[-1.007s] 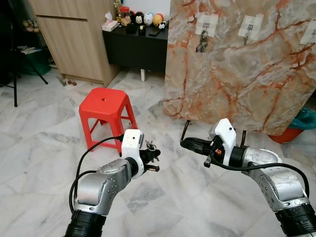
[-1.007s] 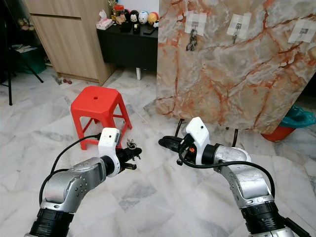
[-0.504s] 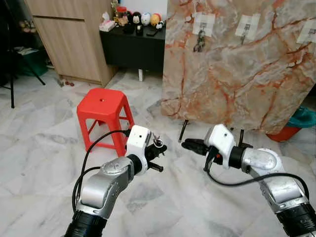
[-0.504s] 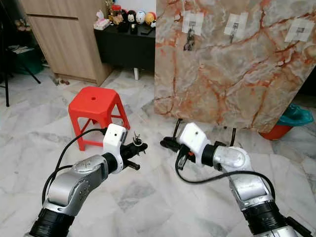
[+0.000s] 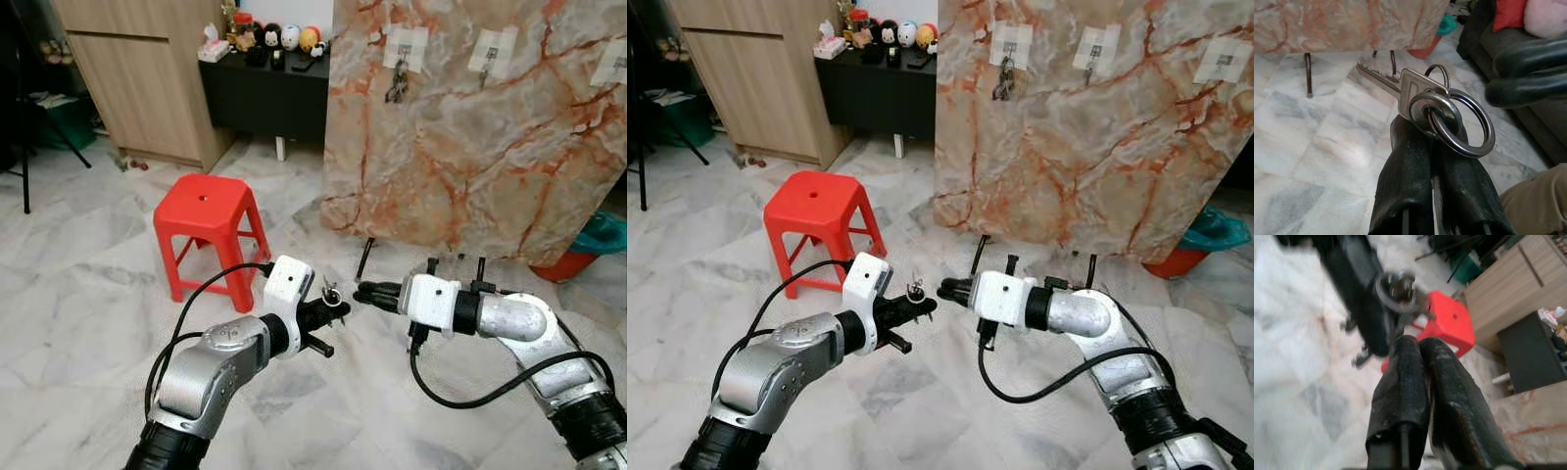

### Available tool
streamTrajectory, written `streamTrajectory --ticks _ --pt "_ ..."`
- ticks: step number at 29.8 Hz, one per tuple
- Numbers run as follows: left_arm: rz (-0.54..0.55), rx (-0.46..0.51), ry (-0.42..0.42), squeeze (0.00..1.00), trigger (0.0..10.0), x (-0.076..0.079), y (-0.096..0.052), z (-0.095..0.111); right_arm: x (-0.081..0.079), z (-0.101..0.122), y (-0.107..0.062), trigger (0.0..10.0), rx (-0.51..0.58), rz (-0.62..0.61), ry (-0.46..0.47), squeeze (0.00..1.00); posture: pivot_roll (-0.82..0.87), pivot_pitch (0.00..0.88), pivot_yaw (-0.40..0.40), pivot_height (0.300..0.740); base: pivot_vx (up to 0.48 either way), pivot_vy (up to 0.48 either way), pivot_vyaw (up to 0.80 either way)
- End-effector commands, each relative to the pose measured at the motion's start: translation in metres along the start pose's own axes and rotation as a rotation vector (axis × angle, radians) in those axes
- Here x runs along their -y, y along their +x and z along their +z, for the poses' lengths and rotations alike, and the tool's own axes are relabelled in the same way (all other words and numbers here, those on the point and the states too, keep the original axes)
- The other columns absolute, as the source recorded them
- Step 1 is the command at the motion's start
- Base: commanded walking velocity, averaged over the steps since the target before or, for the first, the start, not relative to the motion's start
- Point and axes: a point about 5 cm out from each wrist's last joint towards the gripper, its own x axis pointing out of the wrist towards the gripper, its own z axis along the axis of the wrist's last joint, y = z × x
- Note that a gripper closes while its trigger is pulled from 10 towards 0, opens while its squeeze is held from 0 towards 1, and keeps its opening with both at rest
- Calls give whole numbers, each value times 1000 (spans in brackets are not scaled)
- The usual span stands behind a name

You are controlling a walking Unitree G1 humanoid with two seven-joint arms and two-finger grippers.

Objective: Hang keys on a hook

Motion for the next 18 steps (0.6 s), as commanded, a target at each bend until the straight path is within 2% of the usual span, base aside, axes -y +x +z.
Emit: streamTrajectory --ticks 1,3,4,7,13,14,18 --pt "-45 -7 12 0 10000 6 -1 2 1 -2 -1 10000 -27 36 -49 0 -18 0 -16 740 0 0 0" --pt "-51 -9 14 0 10000 7 -1 2 1 -2 -1 10000 -26 37 -58 0 -18 0 -16 740 0 0 0" --pt "-60 -7 8 0 10000 9 -1 3 3 1 0 10000 -11 31 -72 980 -18 0 -16 740 0 0 0" --pt "-74 -8 4 0 10000 10 -1 4 6 4 2 10000 6 25 -107 1000 -15 0 -17 740 0 0 0" --pt "-106 -22 14 0 10000 13 -2 3 7 7 5 10000 33 25 -167 1000 -13 0 -20 740 0 0 0" --pt "-126 -28 31 0 10000 16 -2 3 8 7 6 10000 29 33 -191 24 -12 0 -21 740 0 0 0" --pt "-137 -27 29 0 10000 18 -2 4 6 7 7 10000 26 50 -217 0 -12 0 -21 740 0 0 0"
